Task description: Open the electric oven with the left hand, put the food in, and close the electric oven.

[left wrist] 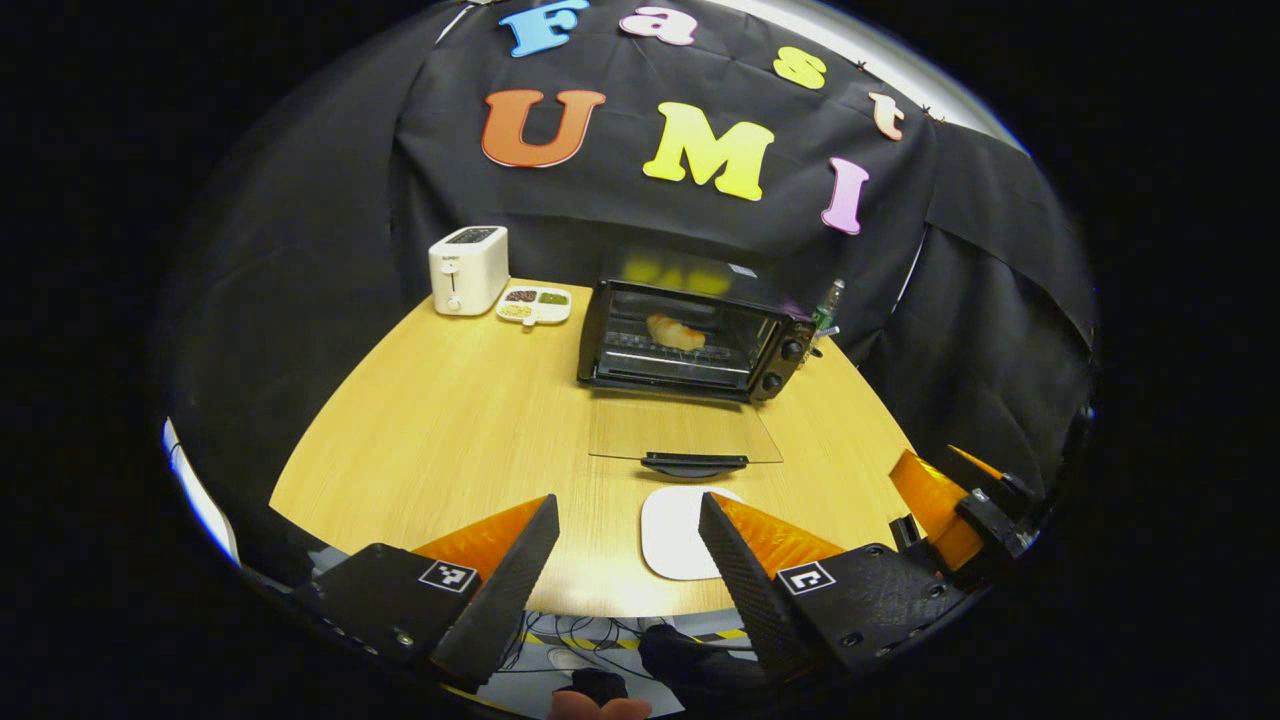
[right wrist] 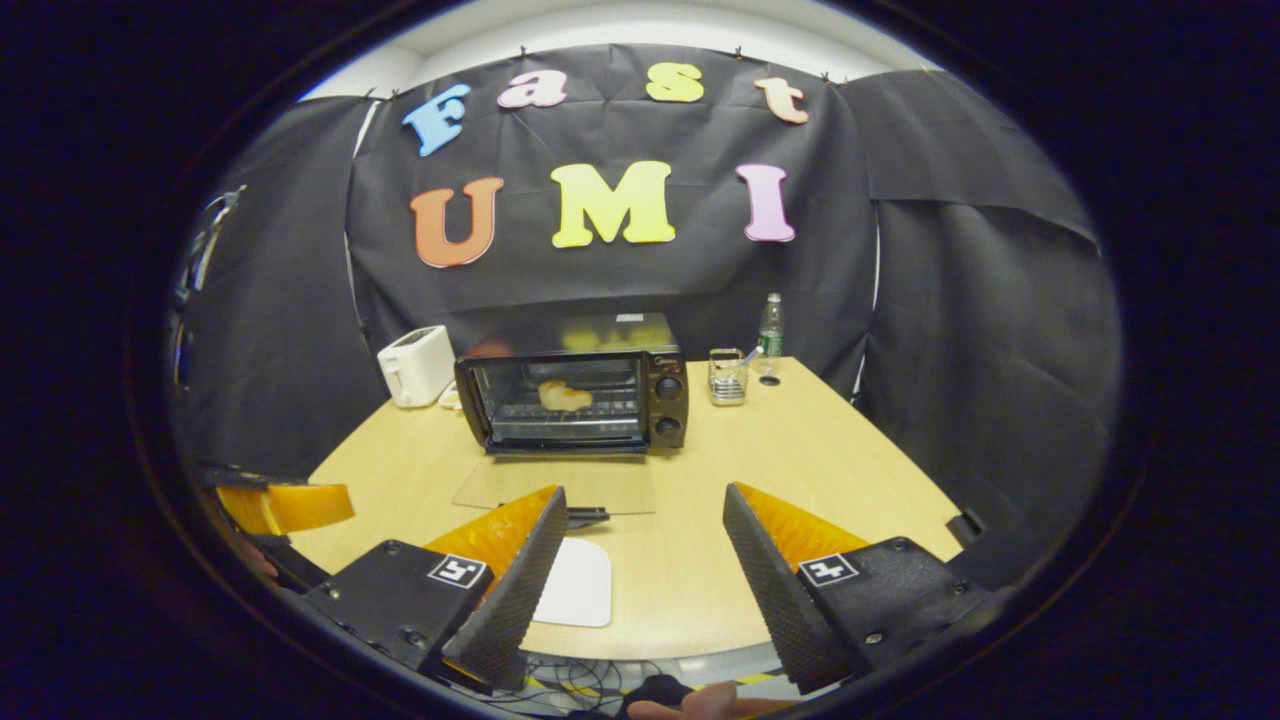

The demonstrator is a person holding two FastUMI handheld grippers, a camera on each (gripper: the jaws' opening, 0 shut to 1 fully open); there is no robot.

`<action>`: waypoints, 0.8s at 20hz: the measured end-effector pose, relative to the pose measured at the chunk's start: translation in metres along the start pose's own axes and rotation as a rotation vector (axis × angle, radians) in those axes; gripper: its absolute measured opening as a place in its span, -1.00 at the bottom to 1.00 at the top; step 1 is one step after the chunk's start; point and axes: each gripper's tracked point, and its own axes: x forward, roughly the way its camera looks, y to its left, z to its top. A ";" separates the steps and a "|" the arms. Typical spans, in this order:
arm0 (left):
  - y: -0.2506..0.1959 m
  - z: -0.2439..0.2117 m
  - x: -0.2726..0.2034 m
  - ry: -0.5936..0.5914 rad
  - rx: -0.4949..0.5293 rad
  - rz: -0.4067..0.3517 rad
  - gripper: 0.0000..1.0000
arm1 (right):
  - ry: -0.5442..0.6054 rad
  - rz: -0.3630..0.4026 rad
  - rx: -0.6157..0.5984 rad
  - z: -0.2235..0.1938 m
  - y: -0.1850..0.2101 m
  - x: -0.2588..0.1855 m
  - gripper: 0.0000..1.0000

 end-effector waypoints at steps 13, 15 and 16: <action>-0.045 -0.021 0.092 0.104 0.008 -0.046 0.89 | 0.084 -0.084 0.109 0.002 -0.063 -0.006 0.98; -0.056 -0.018 0.114 0.099 0.026 -0.059 0.89 | 0.097 -0.086 0.089 0.002 -0.072 -0.002 0.96; -0.060 -0.021 0.124 0.109 0.030 -0.059 0.89 | 0.104 -0.090 0.082 0.002 -0.077 0.002 0.96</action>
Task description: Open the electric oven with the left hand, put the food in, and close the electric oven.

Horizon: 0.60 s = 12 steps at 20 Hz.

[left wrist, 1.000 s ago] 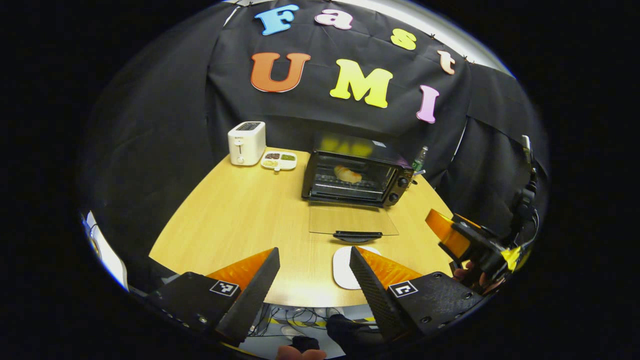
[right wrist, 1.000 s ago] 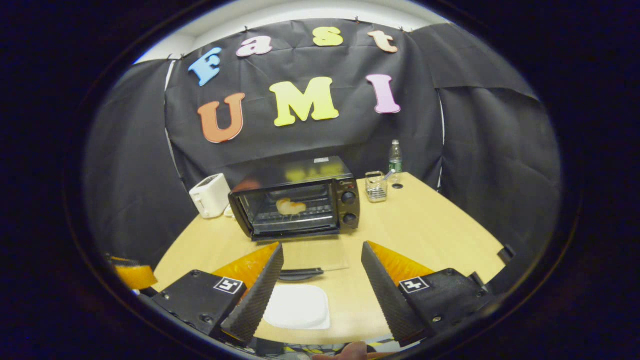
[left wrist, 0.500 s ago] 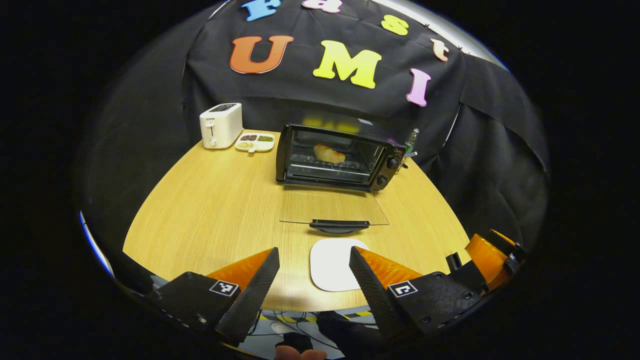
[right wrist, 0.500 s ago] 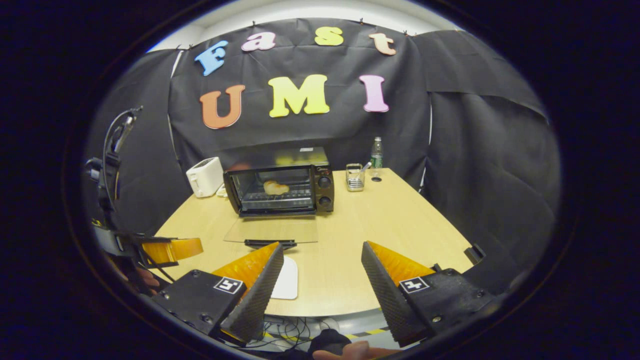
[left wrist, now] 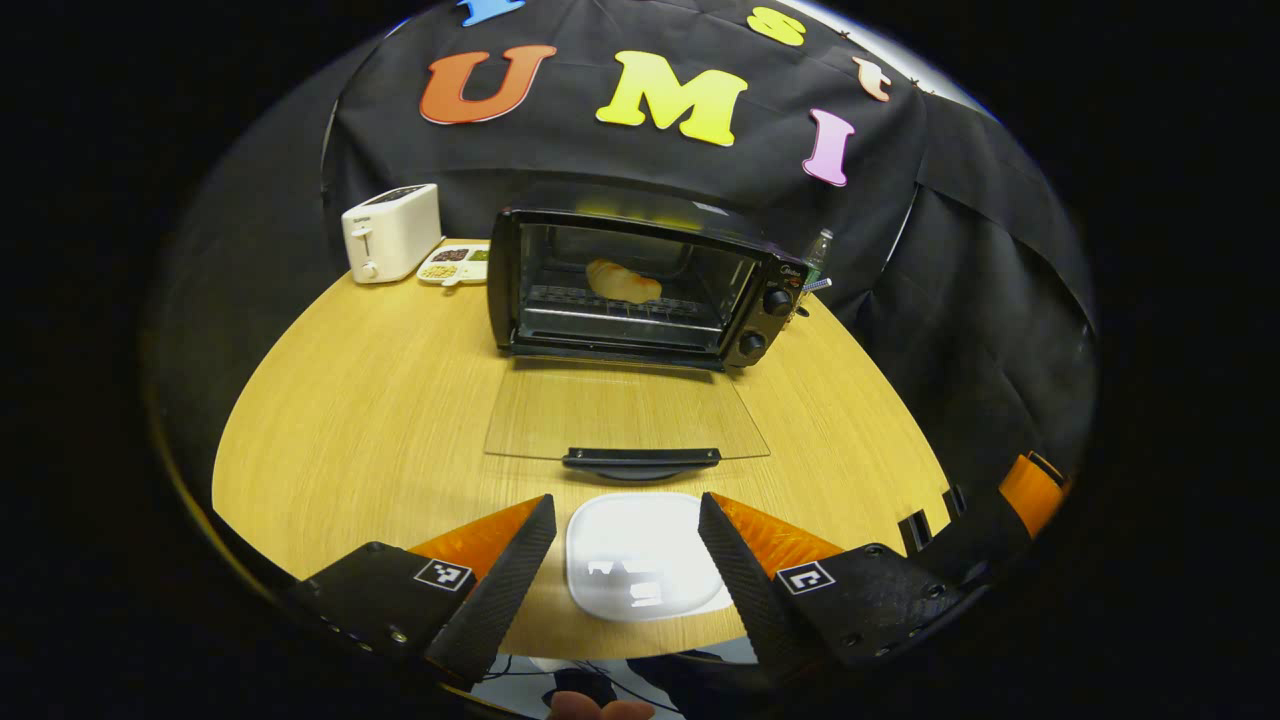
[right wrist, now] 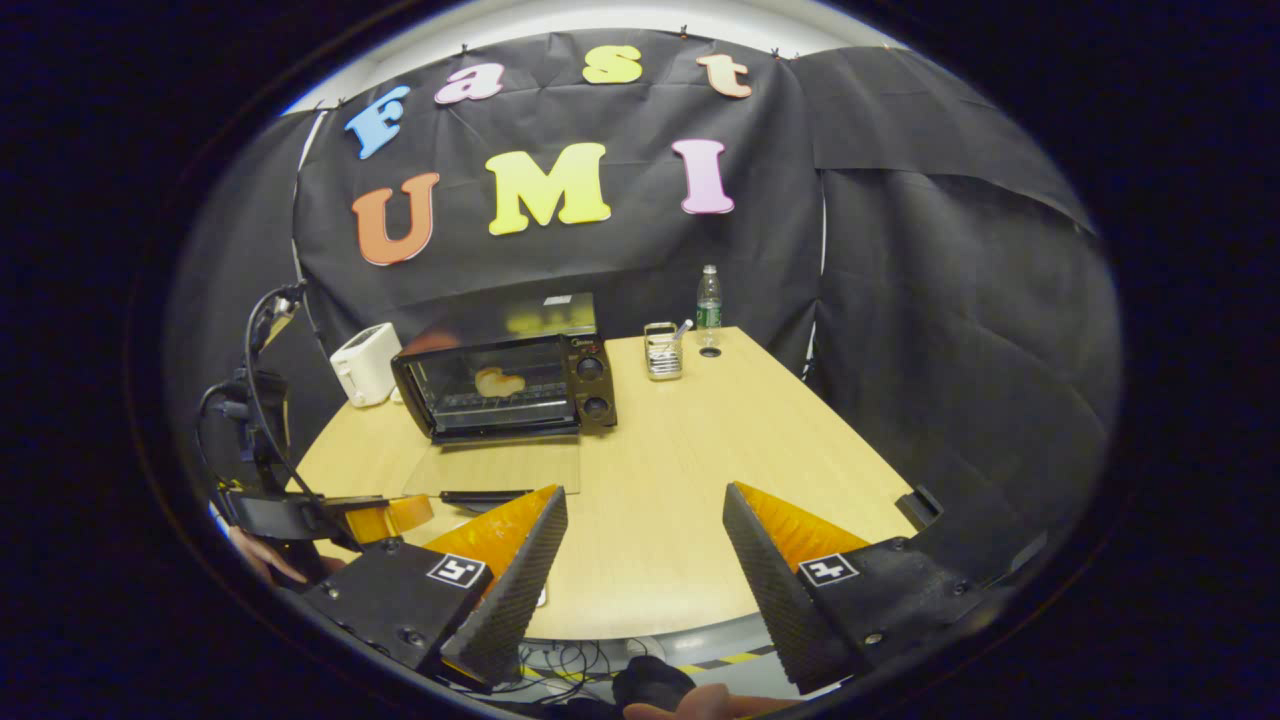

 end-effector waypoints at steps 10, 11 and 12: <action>-0.011 -0.015 0.077 0.071 -0.014 0.047 0.90 | 0.086 0.009 -0.049 0.006 -0.025 0.038 0.96; -0.010 -0.016 0.082 0.079 -0.008 0.057 0.90 | 0.088 0.014 -0.049 0.009 -0.025 0.042 0.96; -0.008 -0.018 0.085 0.092 -0.004 0.066 0.90 | 0.091 0.023 -0.049 0.010 -0.023 0.046 0.95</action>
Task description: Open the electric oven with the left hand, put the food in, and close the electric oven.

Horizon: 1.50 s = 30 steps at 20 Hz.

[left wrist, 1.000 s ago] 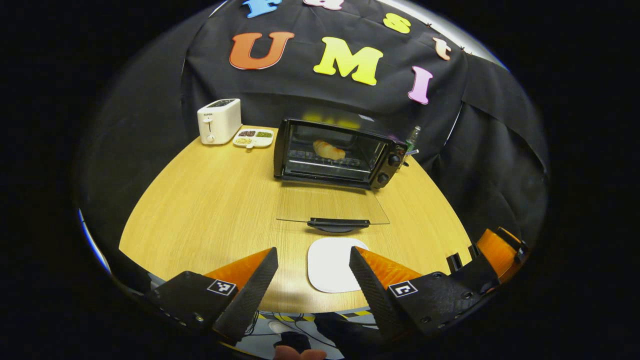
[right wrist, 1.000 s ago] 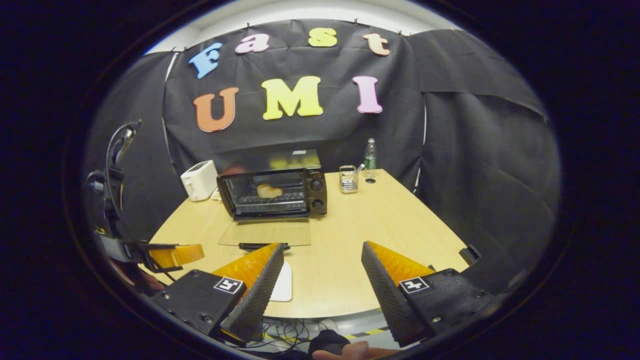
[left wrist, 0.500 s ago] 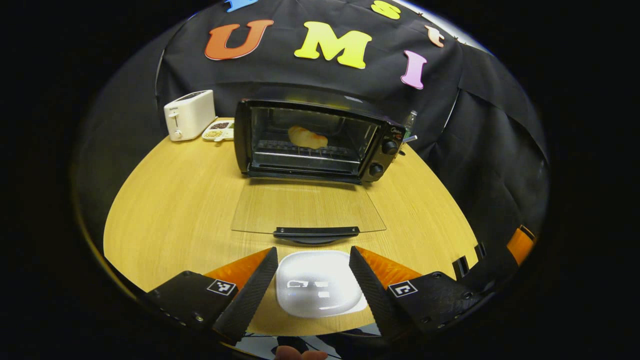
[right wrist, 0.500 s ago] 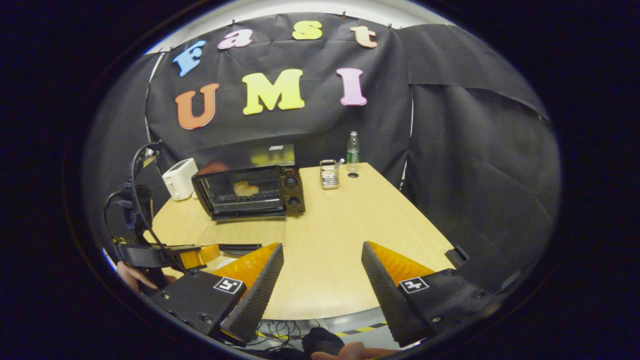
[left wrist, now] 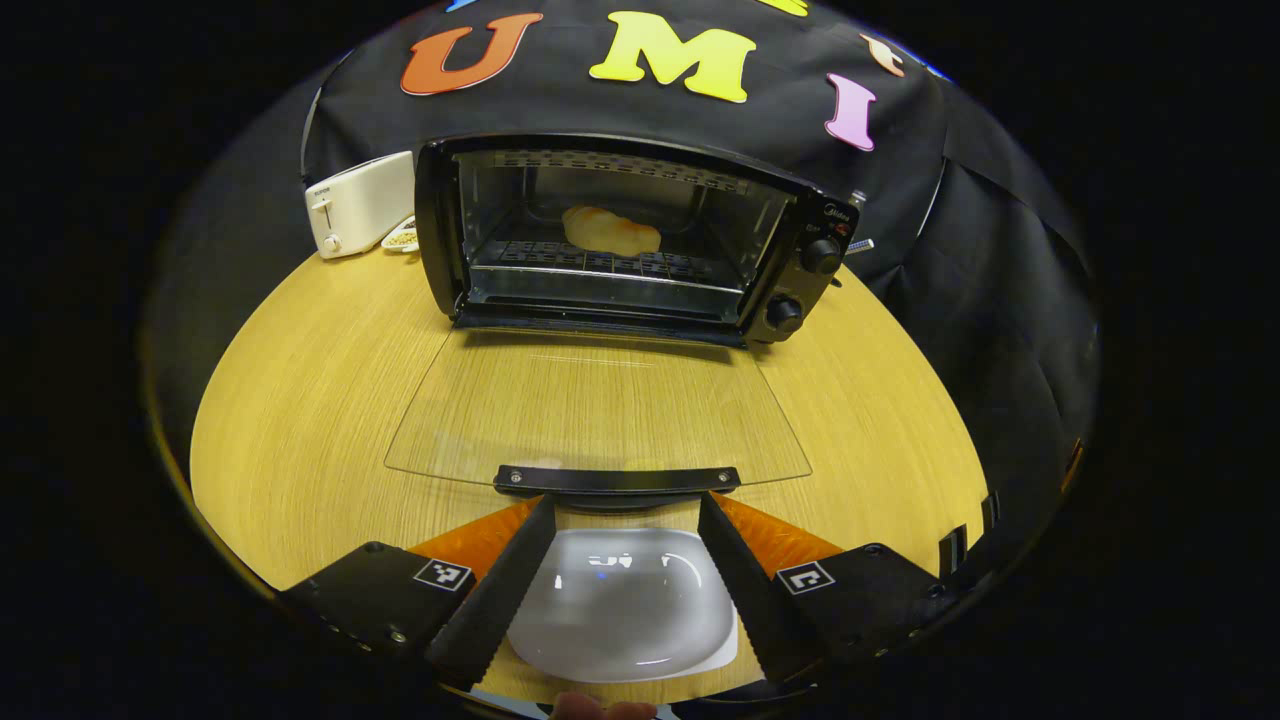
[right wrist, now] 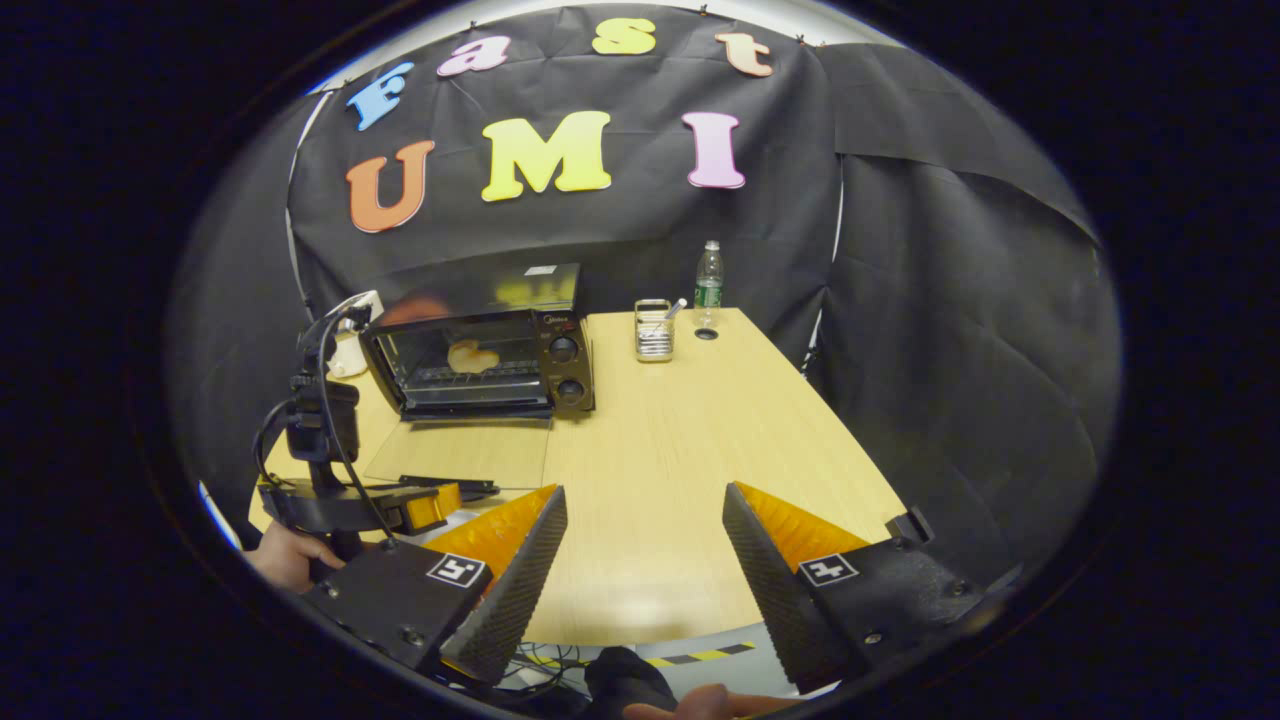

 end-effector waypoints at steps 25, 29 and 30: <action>-0.009 0.069 -0.030 -0.146 0.084 0.009 0.87 | -0.036 0.036 0.049 0.024 0.016 -0.008 0.96; -0.007 0.107 -0.037 -0.211 0.119 0.030 0.86 | -0.047 0.031 0.074 0.027 0.014 -0.012 0.97; -0.009 0.114 -0.037 -0.226 0.125 0.033 0.86 | -0.051 0.029 0.078 0.027 0.013 -0.013 0.97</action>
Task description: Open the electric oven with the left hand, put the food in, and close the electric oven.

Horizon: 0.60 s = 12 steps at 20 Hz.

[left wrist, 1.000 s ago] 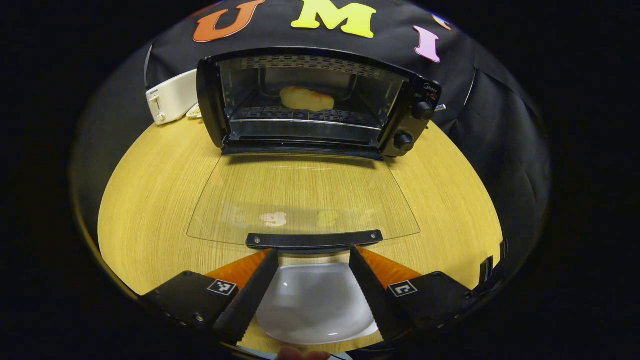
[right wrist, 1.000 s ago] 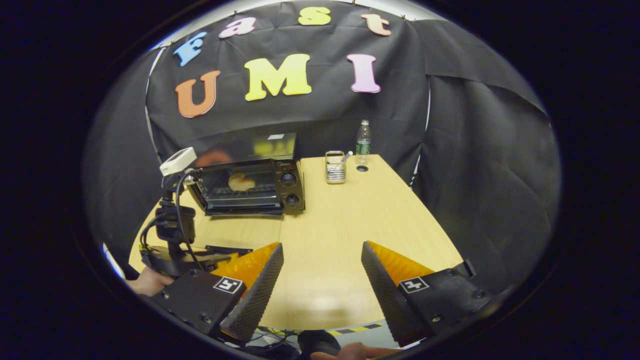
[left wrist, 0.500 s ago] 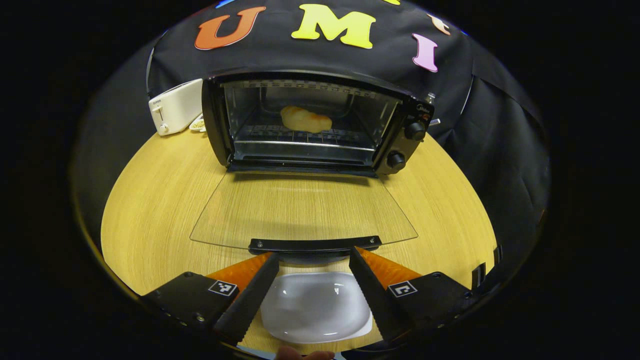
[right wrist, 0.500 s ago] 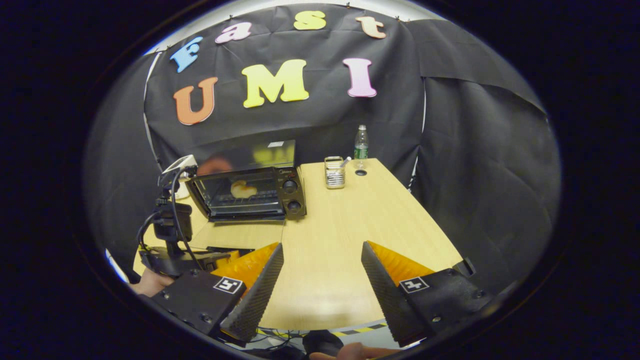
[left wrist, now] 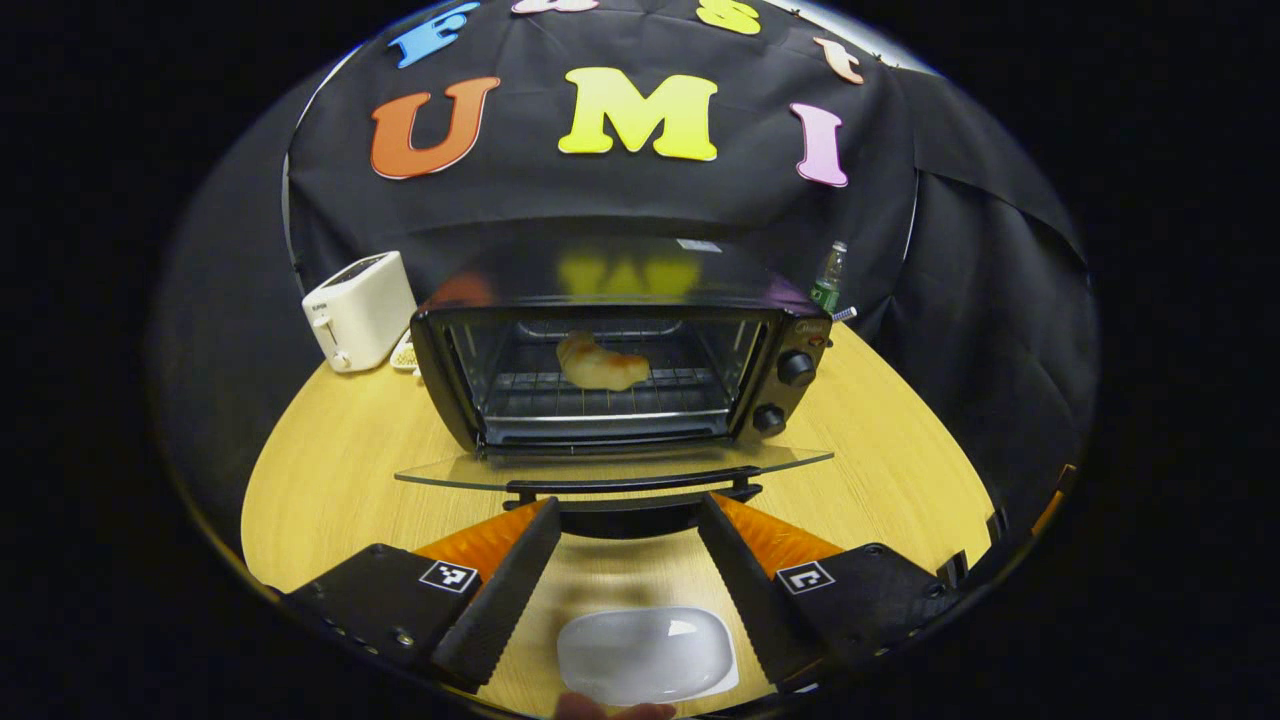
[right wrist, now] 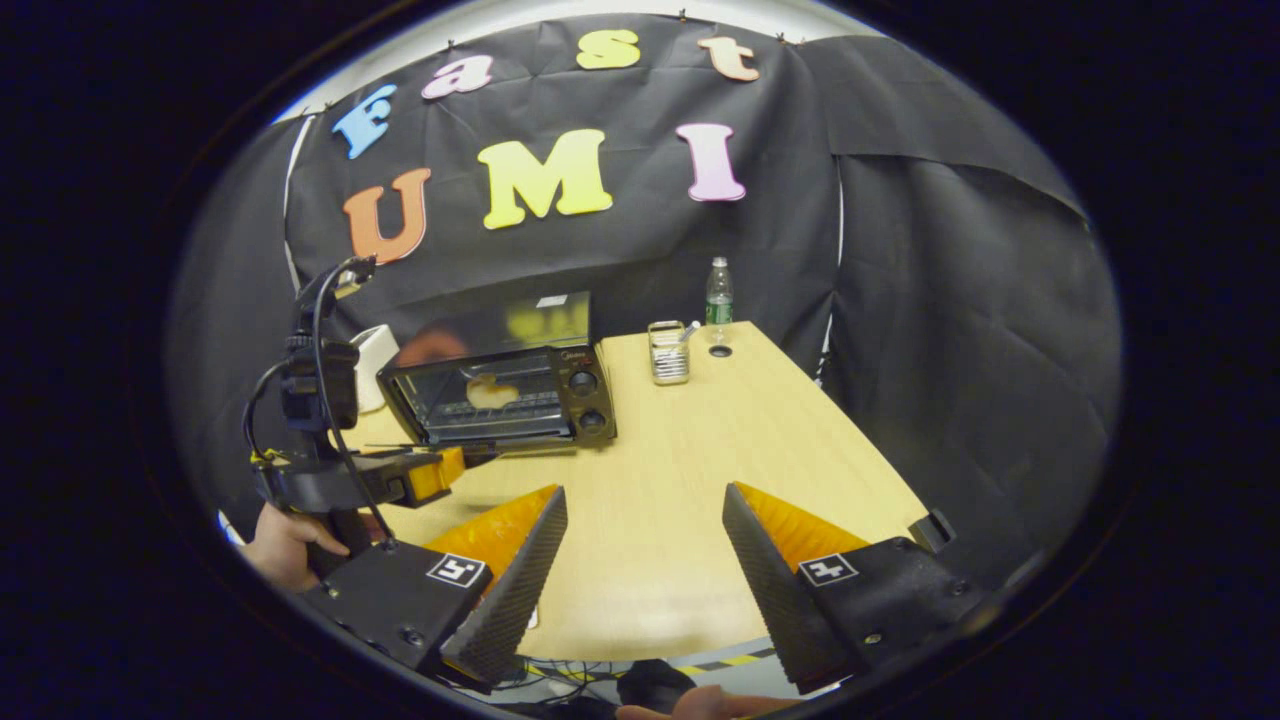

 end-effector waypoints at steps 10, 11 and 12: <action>0.023 0.046 0.042 -0.047 -0.047 0.018 0.90 | -0.047 -0.062 0.041 0.018 -0.021 -0.012 0.96; 0.023 0.055 0.043 -0.066 -0.047 0.014 0.90 | -0.056 -0.068 0.038 0.021 -0.022 -0.014 0.94; 0.022 0.068 0.041 -0.093 -0.044 0.011 0.90 | -0.069 -0.074 0.035 0.026 -0.023 -0.015 0.94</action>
